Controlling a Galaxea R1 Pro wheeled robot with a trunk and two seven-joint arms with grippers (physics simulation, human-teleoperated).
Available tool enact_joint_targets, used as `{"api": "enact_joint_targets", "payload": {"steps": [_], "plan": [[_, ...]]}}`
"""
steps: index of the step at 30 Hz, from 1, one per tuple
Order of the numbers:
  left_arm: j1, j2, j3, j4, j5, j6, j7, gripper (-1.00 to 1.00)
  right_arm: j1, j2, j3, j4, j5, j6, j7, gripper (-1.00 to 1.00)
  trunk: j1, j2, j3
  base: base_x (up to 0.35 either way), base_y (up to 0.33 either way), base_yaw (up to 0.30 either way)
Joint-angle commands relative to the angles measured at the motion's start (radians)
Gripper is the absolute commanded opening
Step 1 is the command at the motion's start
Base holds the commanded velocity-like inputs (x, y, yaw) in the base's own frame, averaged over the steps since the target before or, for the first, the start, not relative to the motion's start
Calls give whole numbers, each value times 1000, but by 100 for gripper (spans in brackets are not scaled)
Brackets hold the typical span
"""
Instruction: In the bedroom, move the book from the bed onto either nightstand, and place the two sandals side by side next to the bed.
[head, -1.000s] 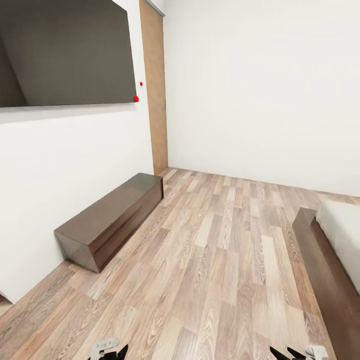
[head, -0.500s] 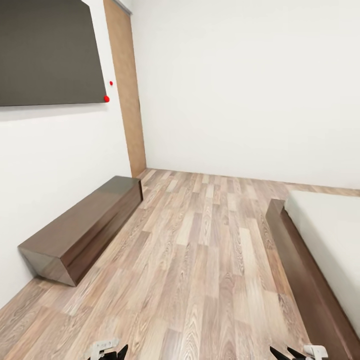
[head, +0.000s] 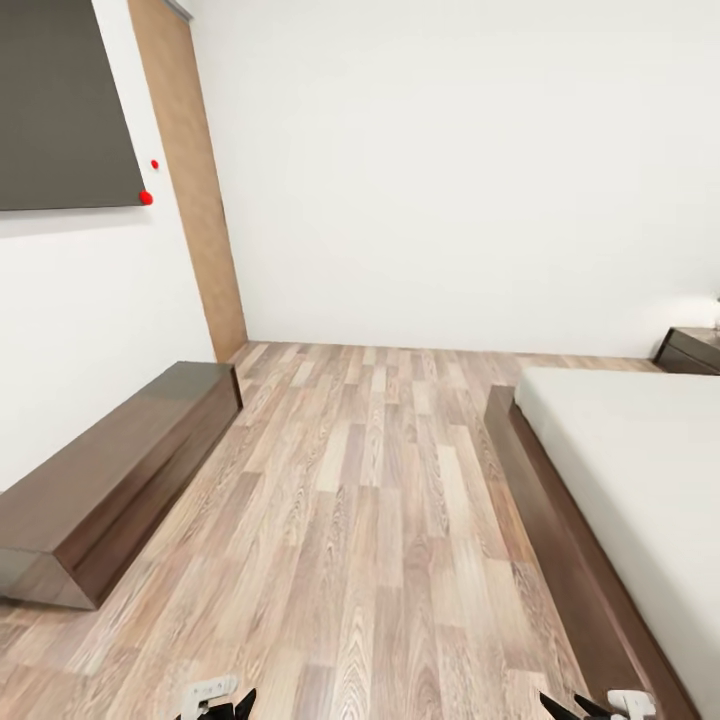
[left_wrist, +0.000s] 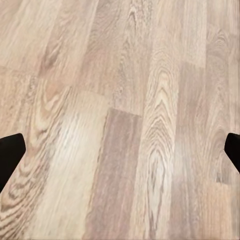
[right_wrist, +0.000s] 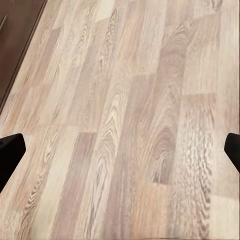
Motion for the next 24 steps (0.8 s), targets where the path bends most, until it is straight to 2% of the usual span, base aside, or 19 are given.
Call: {"api": "enact_joint_targets", "payload": {"steps": [1, 6, 9, 24], "plan": [[0, 0, 8, 1, 4, 0, -9, 100, -1, -1, 6, 1, -5, -7, 1, 100, 0, 0, -1, 0, 0, -300], [0, 0, 8, 1, 4, 0, -9, 100, -1, -1, 6, 1, -5, -7, 1, 100, 0, 0, -1, 8, 0, -280], [0, 0, 8, 1, 4, 0, -9, 100, -1, -1, 5, 2, -5, -7, 1, 100, 0, 0, -2, 175, 0, -123], [-1, 0, 8, 1, 4, 1, -10, 100, -1, -1, 5, 3, -5, -7, 1, 100, 0, 0, -2, 317, 0, -10]]}}
